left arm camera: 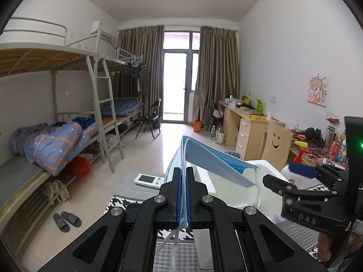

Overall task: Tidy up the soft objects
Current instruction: 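Open the right gripper to drop the foam tube into the box, then lower the blue mask into the foam box and open the left gripper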

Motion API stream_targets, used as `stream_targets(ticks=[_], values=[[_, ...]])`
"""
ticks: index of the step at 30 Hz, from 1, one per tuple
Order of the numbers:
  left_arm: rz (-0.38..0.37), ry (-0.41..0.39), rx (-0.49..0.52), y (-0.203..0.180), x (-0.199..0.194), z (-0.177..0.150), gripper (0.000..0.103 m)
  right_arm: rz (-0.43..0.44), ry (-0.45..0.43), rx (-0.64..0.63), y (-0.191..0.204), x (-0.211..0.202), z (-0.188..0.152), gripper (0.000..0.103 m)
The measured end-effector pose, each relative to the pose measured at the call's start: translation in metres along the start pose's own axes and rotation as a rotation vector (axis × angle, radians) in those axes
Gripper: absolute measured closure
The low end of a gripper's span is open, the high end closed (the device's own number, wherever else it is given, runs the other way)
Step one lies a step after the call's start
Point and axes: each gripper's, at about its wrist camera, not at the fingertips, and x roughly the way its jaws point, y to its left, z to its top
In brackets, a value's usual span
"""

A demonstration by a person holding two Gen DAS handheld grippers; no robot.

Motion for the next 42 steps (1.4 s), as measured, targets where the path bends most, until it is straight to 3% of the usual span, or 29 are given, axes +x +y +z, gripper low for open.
stream_targets(ticks=[10, 20, 29, 33, 42], values=[[-0.016, 0.016, -0.004, -0.005, 0.004, 0.001, 0.099, 0.005, -0.001, 0.006, -0.005, -0.014, -0.004, 0.029], [-0.074, 0.045, 0.013, -0.029, 0.021, 0.005, 0.099, -0.053, -0.010, 0.057, -0.031, -0.032, -0.013, 0.028], [-0.104, 0.085, 0.050, -0.056, 0.036, 0.005, 0.099, -0.107, -0.016, 0.119, -0.060, -0.042, -0.026, 0.021], [-0.112, 0.094, 0.061, -0.066, 0.041, 0.006, 0.099, -0.132, -0.026, 0.138, -0.071, -0.047, -0.030, 0.010], [-0.125, 0.105, 0.080, -0.086, 0.049, 0.007, 0.099, -0.141, -0.030, 0.151, -0.090, -0.059, -0.039, 0.009]])
